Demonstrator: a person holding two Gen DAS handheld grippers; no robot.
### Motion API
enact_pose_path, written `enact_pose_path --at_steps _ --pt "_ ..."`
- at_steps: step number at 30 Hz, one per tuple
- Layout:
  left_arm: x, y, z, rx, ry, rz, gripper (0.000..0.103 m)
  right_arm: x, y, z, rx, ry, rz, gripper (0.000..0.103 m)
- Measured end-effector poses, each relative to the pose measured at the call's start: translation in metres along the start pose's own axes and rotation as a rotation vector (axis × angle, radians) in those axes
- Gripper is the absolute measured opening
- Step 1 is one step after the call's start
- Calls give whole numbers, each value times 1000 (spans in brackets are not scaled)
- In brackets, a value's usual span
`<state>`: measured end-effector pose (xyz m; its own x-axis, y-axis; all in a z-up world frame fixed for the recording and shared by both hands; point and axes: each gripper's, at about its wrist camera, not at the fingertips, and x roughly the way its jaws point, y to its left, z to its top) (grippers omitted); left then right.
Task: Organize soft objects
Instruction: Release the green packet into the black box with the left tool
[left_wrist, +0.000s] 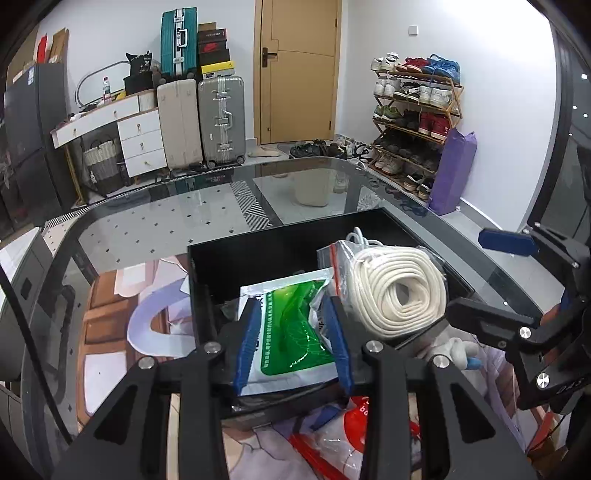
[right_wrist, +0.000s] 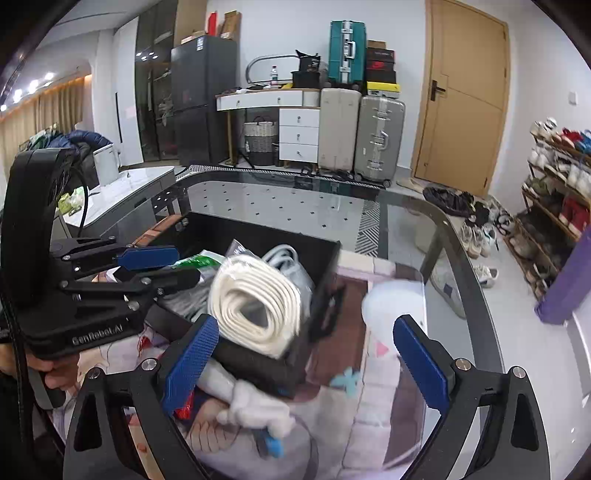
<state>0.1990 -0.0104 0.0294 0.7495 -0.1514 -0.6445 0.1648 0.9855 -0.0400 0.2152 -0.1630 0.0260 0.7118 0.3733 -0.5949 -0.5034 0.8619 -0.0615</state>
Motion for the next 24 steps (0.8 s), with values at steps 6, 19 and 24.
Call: enact_pose_path --at_steps 6,19,24 --pt "-8 -1 -2 -5 4 -3 48 -17 -5 -20 81 -7 32 99" --pt "-59 1 -22 -97 -58 -19 103 -33 -7 -56 190 19 85 102" --pt "-59 2 -36 -139 -30 -6 103 -23 -13 -66 252 51 99 102"
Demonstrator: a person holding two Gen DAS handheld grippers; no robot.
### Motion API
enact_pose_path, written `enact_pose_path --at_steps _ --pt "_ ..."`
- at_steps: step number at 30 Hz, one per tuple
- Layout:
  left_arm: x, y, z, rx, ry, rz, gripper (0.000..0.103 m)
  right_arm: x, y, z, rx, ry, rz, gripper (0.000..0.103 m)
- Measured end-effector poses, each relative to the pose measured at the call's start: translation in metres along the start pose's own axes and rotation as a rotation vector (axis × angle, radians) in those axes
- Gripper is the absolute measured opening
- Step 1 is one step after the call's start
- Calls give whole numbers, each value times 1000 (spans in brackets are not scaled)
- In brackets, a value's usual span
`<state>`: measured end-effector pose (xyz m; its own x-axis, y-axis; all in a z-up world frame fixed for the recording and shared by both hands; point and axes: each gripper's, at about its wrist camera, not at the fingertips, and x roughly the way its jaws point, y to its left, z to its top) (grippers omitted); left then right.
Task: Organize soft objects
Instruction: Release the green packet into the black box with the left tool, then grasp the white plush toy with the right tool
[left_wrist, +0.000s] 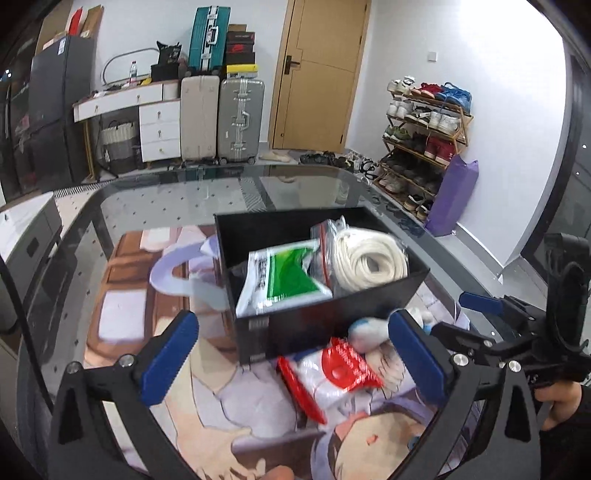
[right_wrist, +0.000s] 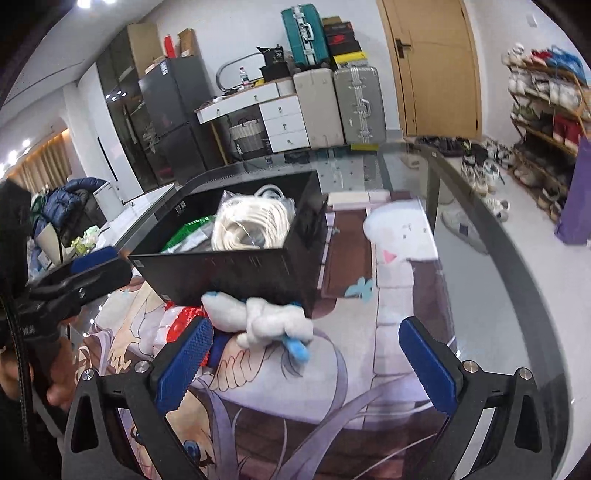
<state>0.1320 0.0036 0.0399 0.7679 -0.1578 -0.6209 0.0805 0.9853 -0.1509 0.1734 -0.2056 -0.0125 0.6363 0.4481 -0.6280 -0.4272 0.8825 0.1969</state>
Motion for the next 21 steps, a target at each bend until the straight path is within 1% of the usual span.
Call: enact_pose_path --at_steps 3,7,13,15,17,21 --pt "4 -1 -8 -10 18 -4 103 5 -2 -3 16 34 14 102" --pt "11 -1 -19 -9 21 26 103 7 -4 -3 25 49 -1 102" --pt "15 5 -30 -32 18 11 103 8 -5 0 46 51 -10 102" --pt "15 6 -32 -22 17 -4 103 11 -3 1 49 52 -4 102" --pt "16 6 -34 -14 18 8 103 14 0 0 56 52 -9 102" --pt "18 4 -35 0 31 -3 103 25 11 0 49 61 -6 102"
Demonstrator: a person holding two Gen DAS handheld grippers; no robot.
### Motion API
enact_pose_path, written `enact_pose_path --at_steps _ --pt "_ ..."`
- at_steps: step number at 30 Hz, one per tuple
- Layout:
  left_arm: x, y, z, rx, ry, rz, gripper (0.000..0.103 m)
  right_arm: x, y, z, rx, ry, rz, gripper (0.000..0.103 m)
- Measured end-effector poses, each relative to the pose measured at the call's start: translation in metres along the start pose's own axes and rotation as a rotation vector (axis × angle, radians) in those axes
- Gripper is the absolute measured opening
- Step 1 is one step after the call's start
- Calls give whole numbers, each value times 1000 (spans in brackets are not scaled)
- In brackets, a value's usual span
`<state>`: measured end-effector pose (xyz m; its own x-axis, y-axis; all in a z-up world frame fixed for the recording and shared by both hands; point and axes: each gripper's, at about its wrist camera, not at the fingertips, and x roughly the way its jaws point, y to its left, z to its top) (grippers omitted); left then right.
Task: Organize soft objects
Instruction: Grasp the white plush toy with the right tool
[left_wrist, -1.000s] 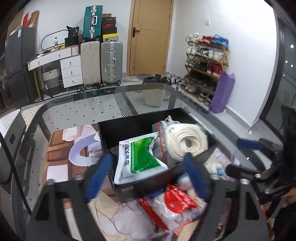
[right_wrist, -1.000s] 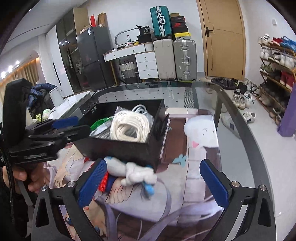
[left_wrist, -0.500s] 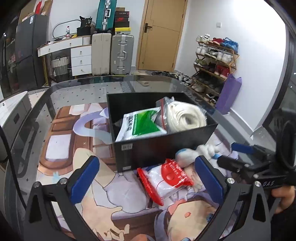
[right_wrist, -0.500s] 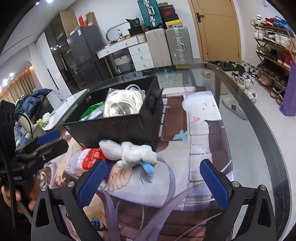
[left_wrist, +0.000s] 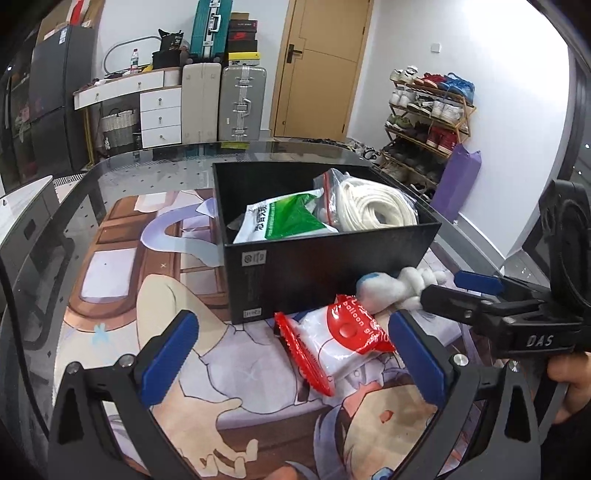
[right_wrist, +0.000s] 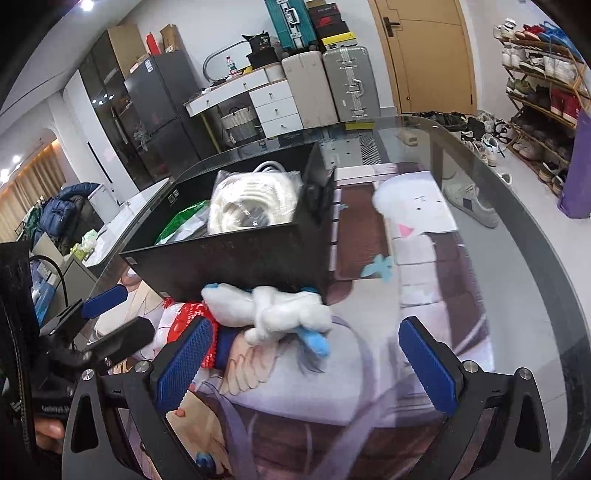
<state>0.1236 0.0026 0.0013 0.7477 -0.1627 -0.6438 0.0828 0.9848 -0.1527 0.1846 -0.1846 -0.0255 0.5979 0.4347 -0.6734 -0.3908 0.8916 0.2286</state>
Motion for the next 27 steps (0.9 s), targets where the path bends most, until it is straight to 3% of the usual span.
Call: enact_pose_path --at_steps 11,17,25,27 --pt "1 7 -2 -37 6 -39 103 15 2 -3 -12 31 -7 99" --pt "0 3 -3 -25 0 -33 103 23 7 1 -59 56 -4 82" --pt "0 -2 -4 -4 -1 -37 103 21 7 -2 -82 54 41 48" --pt "0 -1 -4 -12 -1 -42 103 18 7 -5 -91 47 45 44"
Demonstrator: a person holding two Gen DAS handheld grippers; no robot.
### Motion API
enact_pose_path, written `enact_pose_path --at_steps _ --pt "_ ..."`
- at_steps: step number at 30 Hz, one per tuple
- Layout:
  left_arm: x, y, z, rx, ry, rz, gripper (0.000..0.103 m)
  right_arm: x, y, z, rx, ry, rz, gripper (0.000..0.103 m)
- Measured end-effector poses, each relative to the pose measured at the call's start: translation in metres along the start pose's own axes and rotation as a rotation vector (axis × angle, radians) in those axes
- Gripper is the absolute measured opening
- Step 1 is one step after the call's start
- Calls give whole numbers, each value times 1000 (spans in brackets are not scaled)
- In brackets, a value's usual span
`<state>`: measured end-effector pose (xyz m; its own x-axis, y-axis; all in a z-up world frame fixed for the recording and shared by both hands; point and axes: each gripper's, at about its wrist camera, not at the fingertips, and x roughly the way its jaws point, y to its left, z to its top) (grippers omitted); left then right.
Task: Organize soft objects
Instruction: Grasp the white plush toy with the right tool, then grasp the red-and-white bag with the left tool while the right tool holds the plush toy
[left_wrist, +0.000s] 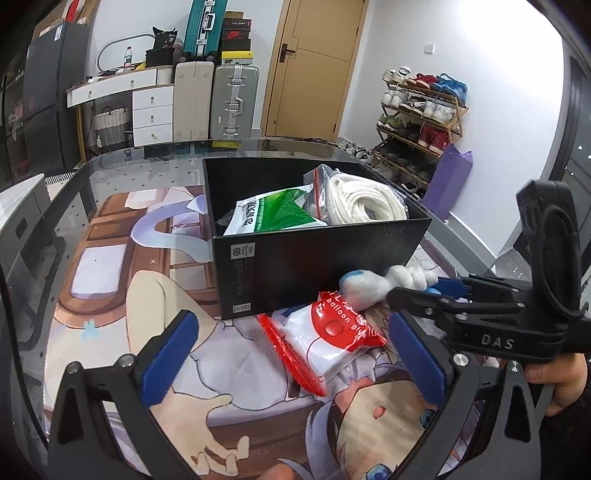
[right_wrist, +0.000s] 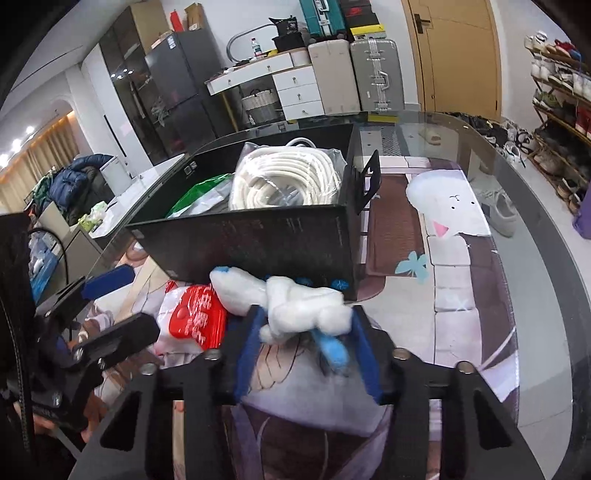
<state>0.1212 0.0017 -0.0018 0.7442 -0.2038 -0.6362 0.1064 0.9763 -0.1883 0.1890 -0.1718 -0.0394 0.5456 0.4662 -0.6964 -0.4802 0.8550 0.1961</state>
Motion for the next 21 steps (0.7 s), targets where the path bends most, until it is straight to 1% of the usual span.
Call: enact_pose_path --at_steps 3,9,13,18,21 --pt "1 1 0 -8 2 3 103 -13 1 -8 -9 -31 -11 41" --pt "2 -1 0 5 11 14 103 -41 -1 -17 -18 -86 -9 41" --pt "6 -3 2 11 44 29 103 -53 -12 -18 14 -115 3 41" --pt "13 -10 6 15 107 86 103 -62 -17 -16 28 -135 14 41" --pt "19 -17 4 12 137 80 103 -63 -20 -14 36 -136 16 41"
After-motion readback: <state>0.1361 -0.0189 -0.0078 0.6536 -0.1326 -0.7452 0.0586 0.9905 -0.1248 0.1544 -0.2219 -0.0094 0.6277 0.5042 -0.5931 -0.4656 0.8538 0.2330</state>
